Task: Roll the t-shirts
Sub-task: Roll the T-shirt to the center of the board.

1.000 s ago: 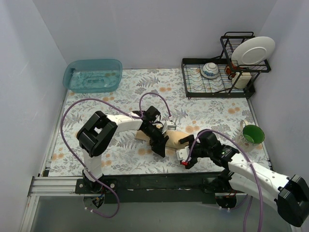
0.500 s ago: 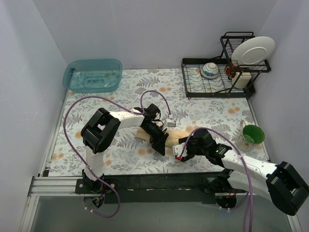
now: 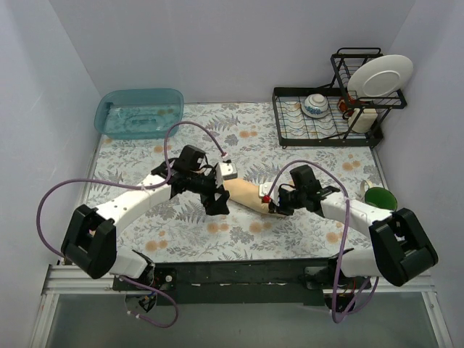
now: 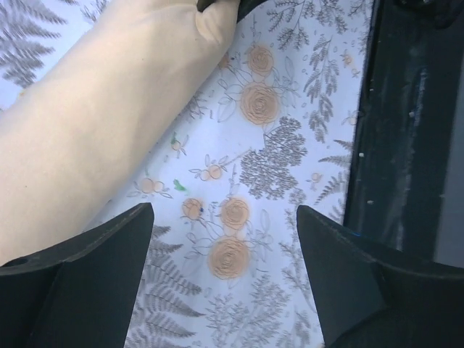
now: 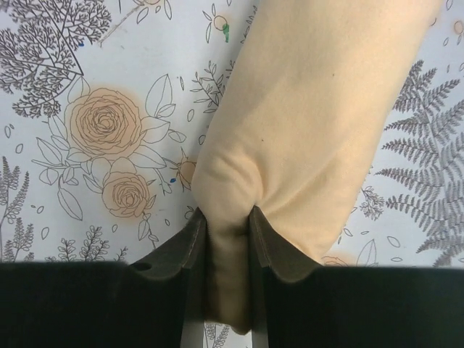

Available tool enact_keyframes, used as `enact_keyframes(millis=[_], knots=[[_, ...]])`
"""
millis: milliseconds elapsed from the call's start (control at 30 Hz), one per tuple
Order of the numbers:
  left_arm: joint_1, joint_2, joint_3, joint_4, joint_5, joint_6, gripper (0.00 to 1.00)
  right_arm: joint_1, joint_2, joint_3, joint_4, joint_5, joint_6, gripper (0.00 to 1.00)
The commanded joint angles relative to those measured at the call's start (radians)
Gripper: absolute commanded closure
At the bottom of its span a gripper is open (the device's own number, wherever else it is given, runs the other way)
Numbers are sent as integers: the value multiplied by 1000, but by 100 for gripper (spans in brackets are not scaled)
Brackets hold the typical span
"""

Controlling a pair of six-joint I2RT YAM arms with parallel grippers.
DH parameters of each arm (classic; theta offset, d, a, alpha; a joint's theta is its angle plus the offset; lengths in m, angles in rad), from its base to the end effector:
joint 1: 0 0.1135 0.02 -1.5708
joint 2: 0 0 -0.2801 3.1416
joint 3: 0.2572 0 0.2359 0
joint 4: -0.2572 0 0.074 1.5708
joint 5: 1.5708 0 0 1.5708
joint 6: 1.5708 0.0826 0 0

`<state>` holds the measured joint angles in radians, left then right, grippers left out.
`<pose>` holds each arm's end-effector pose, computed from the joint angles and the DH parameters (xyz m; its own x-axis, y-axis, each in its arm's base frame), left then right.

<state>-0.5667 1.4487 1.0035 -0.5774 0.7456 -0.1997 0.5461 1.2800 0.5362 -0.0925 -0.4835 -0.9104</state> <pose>0.2127 -0.2018 0.2325 -0.8431 0.3638 -0.3959 0.5361 0.5124 -0.6709 0.1910 0.1610 0.1623 0.1844 -0.7062 -0.6836 -0.9463 0.0605 -0.3177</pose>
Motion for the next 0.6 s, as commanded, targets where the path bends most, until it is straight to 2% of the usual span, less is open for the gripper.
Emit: enact_keyframes(millis=[0, 167, 267, 400, 567], knots=[[-50, -79, -147, 266, -150, 153, 20, -78, 97, 79, -275, -148, 45, 82], [-134, -100, -278, 572, -249, 273, 19, -146, 176, 136, -375, -216, 47, 85], [-177, -57, -280, 684, -273, 280, 18, -184, 211, 175, -407, -248, 57, 84], [-208, 15, -224, 735, -296, 258, 19, -235, 280, 238, -486, -305, 42, 84], [-220, 107, -197, 728, -238, 360, 19, -261, 378, 333, -622, -352, -42, 85]])
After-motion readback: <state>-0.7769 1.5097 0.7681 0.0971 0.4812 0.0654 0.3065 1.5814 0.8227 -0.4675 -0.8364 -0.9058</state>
